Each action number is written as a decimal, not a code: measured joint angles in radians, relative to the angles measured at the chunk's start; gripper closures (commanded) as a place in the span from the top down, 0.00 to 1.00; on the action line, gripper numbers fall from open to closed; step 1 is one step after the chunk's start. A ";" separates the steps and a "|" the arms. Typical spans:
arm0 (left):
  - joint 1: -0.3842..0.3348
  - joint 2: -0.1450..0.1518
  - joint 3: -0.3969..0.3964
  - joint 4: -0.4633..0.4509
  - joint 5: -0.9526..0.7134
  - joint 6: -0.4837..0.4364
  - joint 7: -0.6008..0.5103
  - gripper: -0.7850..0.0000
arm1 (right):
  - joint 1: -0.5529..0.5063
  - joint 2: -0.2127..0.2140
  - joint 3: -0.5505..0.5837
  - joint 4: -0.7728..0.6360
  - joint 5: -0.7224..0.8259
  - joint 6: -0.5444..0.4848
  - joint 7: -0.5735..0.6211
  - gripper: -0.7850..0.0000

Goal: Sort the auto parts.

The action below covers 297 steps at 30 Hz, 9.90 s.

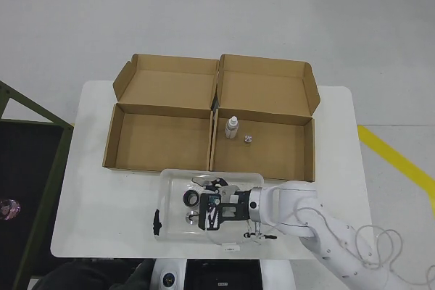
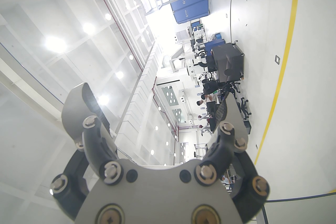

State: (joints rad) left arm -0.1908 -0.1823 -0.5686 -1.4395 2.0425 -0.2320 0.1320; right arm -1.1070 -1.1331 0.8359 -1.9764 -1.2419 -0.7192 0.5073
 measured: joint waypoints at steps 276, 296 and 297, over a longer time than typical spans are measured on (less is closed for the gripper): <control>0.000 0.000 0.000 0.000 0.000 0.000 0.000 1.00 | -0.044 -0.155 -0.033 0.235 -0.390 -0.142 -0.156 0.90; 0.000 0.000 0.000 0.000 0.000 0.000 0.000 1.00 | 0.009 -0.170 -0.115 0.333 -0.413 -0.125 -0.159 0.47; 0.000 0.000 0.000 0.000 0.000 0.000 0.000 1.00 | 0.011 -0.171 -0.117 0.336 -0.413 -0.125 -0.160 0.45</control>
State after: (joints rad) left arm -0.1908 -0.1823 -0.5686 -1.4395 2.0425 -0.2320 0.1320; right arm -1.0963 -1.3036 0.7186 -1.6407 -1.6548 -0.8438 0.3477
